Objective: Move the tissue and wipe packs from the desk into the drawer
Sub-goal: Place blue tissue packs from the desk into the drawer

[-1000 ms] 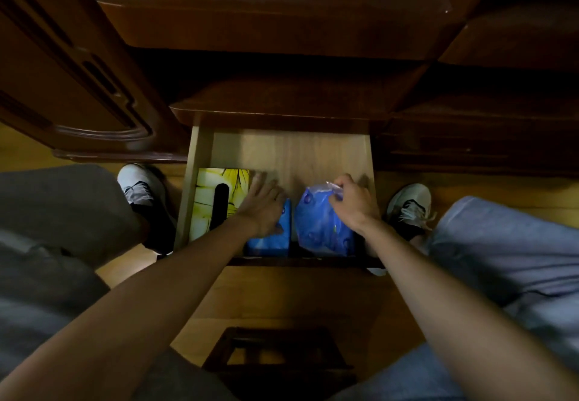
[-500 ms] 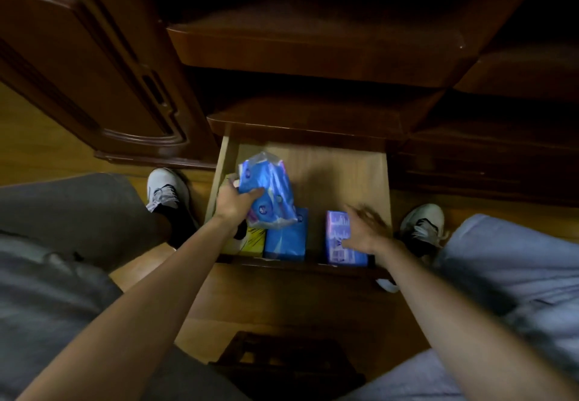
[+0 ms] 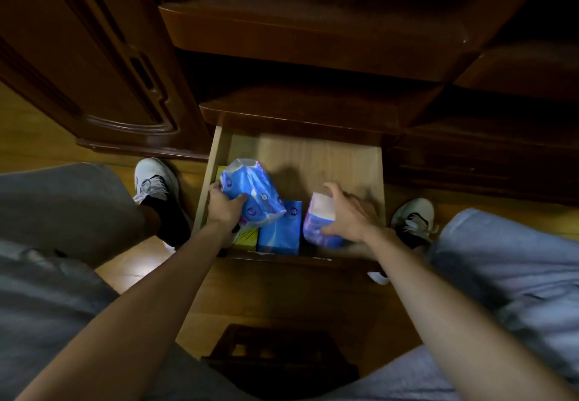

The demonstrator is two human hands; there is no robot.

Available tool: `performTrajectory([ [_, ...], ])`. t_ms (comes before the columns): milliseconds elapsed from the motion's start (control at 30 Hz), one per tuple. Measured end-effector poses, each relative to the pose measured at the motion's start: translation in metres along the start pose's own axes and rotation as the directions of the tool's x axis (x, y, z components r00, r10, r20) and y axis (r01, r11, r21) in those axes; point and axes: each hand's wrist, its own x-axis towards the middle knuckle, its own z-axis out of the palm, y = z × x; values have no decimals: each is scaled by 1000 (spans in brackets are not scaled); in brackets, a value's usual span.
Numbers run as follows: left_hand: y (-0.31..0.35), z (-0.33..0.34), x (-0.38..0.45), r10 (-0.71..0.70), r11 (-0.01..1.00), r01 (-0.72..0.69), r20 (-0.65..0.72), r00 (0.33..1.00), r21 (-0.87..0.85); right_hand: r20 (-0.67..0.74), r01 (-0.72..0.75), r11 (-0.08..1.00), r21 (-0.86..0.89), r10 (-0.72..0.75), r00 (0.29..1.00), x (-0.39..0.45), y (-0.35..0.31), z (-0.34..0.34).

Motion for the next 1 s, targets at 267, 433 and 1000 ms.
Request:
performTrajectory([
  [267, -5, 3, 2, 5, 1000, -4, -39, 999, 23, 343, -124, 982, 144, 68, 937, -11, 13, 7],
  [433, -8, 1, 0, 17, 1000, -17, -11, 1000, 22, -156, -76, 987, 144, 98, 983, 4, 17, 22],
  [1000, -6, 5, -8, 15, 992, 1, 123, 992, -127, 163, -137, 982, 128, 115, 980, 17, 6, 61],
])
